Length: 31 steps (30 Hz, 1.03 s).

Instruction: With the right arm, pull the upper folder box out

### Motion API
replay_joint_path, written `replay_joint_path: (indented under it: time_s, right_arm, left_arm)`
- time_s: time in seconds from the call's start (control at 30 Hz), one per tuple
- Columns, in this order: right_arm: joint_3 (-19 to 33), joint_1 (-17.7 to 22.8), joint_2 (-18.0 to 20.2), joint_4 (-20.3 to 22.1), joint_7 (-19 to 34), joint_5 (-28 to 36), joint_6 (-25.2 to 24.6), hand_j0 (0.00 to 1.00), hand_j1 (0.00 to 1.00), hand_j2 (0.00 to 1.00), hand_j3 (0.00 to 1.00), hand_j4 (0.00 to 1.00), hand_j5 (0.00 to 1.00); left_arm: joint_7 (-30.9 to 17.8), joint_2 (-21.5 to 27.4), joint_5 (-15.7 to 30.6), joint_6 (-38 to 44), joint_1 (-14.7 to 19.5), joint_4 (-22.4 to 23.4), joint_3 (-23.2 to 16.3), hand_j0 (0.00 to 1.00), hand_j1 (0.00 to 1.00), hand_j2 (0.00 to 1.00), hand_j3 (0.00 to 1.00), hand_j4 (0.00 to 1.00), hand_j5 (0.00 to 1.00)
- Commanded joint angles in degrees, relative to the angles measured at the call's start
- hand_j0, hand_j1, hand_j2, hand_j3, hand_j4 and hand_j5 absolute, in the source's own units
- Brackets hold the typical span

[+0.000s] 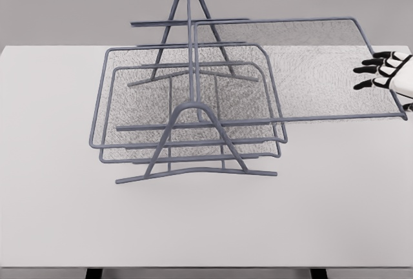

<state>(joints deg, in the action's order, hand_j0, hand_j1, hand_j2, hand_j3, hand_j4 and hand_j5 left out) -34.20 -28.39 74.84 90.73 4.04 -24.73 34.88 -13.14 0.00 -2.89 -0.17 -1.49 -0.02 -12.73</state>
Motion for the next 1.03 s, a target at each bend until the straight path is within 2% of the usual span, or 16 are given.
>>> replay_joint_path:
  time_s: [0.0, 0.1, 0.17, 0.2, 0.23, 0.27, 0.33, 0.37, 0.4, 0.43, 0.47, 0.5, 0.57, 0.7, 0.73, 1.0]
  right_arm:
    - [1.7, 0.1, 1.4, -0.6, 0.0, -2.8, 0.1, 1.00, 1.00, 1.00, 1.00, 1.00, 1.00]
    - [4.1, -0.5, 3.4, -0.6, 0.0, -2.7, 0.1, 1.00, 1.00, 1.00, 1.00, 1.00, 1.00]
    - [9.6, -0.8, 4.6, -0.6, 0.0, -2.3, 0.1, 1.00, 1.00, 1.00, 1.00, 1.00, 1.00]
    - [10.7, -0.9, 4.3, -0.3, 0.0, 1.5, 0.1, 1.00, 1.00, 1.00, 1.00, 1.00, 1.00]
    - [10.8, -2.5, 3.3, 0.7, 0.1, 3.6, 0.1, 1.00, 1.00, 1.00, 1.00, 1.00, 1.00]
    - [10.8, -4.0, -0.8, 1.5, 0.1, 3.6, 0.1, 1.00, 1.00, 1.00, 1.00, 1.00, 1.00]
    - [10.8, -7.4, -3.8, 5.2, 0.2, 3.6, 0.1, 1.00, 1.00, 1.00, 1.00, 1.00, 1.00]
    - [10.6, -7.7, -3.9, 6.3, 0.2, 3.6, 0.1, 1.00, 1.00, 1.00, 1.00, 1.00, 1.00]
    - [10.6, -8.3, -5.8, 7.3, 0.4, 3.6, 0.1, 1.00, 1.00, 1.00, 1.00, 1.00, 1.00]
    - [9.6, -8.6, -5.4, 10.1, 0.4, 3.6, 0.1, 1.00, 1.00, 1.00, 1.00, 1.00, 1.00]
    - [5.7, -8.8, -5.8, 10.0, 0.4, 3.6, 0.1, 1.00, 1.00, 1.00, 1.00, 1.00, 1.00]
    - [4.2, -8.7, -6.7, 10.1, 0.4, 3.6, 0.1, 1.00, 1.00, 1.00, 1.00, 1.00, 1.00]
    - [3.8, -9.1, -10.9, 10.1, 0.8, 3.7, 0.1, 1.00, 1.00, 1.00, 1.00, 1.00, 1.00]
    - [1.8, -7.5, -12.0, 10.1, 0.9, 3.7, 0.1, 1.00, 1.00, 1.00, 1.00, 1.00, 1.00]
    - [1.7, -7.3, -13.6, 10.1, 0.9, 3.7, 0.1, 1.00, 1.00, 1.00, 1.00, 1.00, 1.00]
    - [0.8, -7.6, -13.2, 10.1, 0.8, 3.8, 0.1, 1.00, 1.00, 1.00, 1.00, 1.00, 1.00]
  left_arm:
    - [0.0, 0.0, 0.0, 0.0, 0.0, 0.0, 0.0, 1.00, 1.00, 1.00, 1.00, 1.00, 1.00]
    - [0.0, 0.0, 0.0, 0.0, 0.0, 0.0, 0.0, 1.00, 1.00, 1.00, 1.00, 1.00, 1.00]
    - [0.0, 0.0, 0.0, 0.0, 0.0, 0.0, 0.0, 1.00, 1.00, 1.00, 1.00, 1.00, 1.00]
    - [0.0, 0.0, 0.0, 0.0, 0.0, 0.0, 0.0, 1.00, 1.00, 1.00, 1.00, 1.00, 1.00]
    - [0.0, 0.0, 0.0, 0.0, 0.0, 0.0, 0.0, 1.00, 1.00, 1.00, 1.00, 1.00, 1.00]
    - [0.0, 0.0, 0.0, 0.0, 0.0, 0.0, 0.0, 1.00, 1.00, 1.00, 1.00, 1.00, 1.00]
    - [0.0, 0.0, 0.0, 0.0, 0.0, 0.0, 0.0, 1.00, 1.00, 1.00, 1.00, 1.00, 1.00]
    - [0.0, 0.0, 0.0, 0.0, 0.0, 0.0, 0.0, 1.00, 1.00, 1.00, 1.00, 1.00, 1.00]
    - [0.0, 0.0, 0.0, 0.0, 0.0, 0.0, 0.0, 1.00, 1.00, 1.00, 1.00, 1.00, 1.00]
    - [0.0, 0.0, 0.0, 0.0, 0.0, 0.0, 0.0, 1.00, 1.00, 1.00, 1.00, 1.00, 1.00]
    - [0.0, 0.0, 0.0, 0.0, 0.0, 0.0, 0.0, 1.00, 1.00, 1.00, 1.00, 1.00, 1.00]
    - [0.0, 0.0, 0.0, 0.0, 0.0, 0.0, 0.0, 1.00, 1.00, 1.00, 1.00, 1.00, 1.00]
    - [0.0, 0.0, 0.0, 0.0, 0.0, 0.0, 0.0, 1.00, 1.00, 1.00, 1.00, 1.00, 1.00]
    - [0.0, 0.0, 0.0, 0.0, 0.0, 0.0, 0.0, 1.00, 1.00, 1.00, 1.00, 1.00, 1.00]
    - [0.0, 0.0, 0.0, 0.0, 0.0, 0.0, 0.0, 1.00, 1.00, 1.00, 1.00, 1.00, 1.00]
    - [0.0, 0.0, 0.0, 0.3, 0.0, 0.1, 0.0, 1.00, 1.00, 1.00, 1.00, 1.00, 1.00]
